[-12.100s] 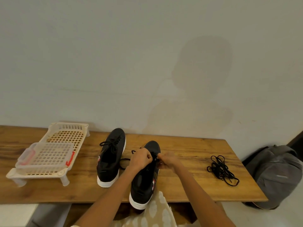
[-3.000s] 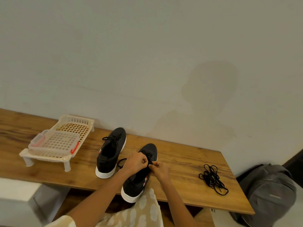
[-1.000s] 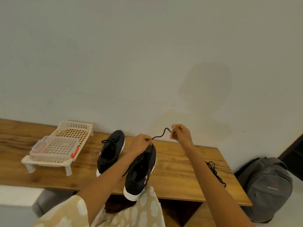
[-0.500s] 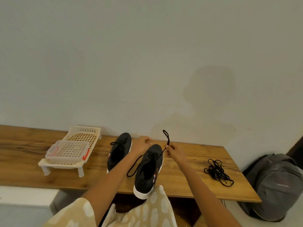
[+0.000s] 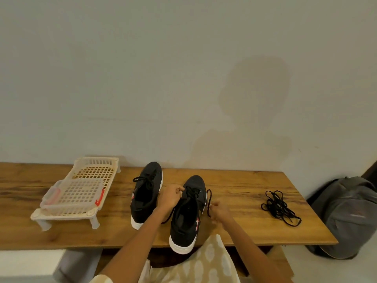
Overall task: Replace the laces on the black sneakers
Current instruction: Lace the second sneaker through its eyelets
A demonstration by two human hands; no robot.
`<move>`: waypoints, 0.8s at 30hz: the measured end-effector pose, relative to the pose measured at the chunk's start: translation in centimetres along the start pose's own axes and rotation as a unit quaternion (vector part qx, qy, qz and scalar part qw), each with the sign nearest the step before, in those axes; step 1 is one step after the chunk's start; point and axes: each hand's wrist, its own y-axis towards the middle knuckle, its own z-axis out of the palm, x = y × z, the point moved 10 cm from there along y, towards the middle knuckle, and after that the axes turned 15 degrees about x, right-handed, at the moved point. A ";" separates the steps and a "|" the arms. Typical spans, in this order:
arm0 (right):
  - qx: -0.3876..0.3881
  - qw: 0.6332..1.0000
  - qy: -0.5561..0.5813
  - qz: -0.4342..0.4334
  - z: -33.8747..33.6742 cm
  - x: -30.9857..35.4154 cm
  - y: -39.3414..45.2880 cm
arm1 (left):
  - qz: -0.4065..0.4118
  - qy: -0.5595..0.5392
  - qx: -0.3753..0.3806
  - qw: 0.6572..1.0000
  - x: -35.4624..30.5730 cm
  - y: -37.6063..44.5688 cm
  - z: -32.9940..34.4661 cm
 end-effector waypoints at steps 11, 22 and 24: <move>-0.064 0.973 -0.081 -0.205 0.2 4.2 2.3 | 0.100 -0.001 0.035 0.994 -0.9 3.5 1.0; -0.106 0.953 -0.152 -0.239 0.7 5.7 2.4 | 0.119 -0.043 -0.070 0.989 0.5 1.1 2.0; -0.123 0.947 -0.177 -0.239 0.7 6.1 2.2 | 0.116 -0.049 -0.082 0.989 0.4 0.5 2.0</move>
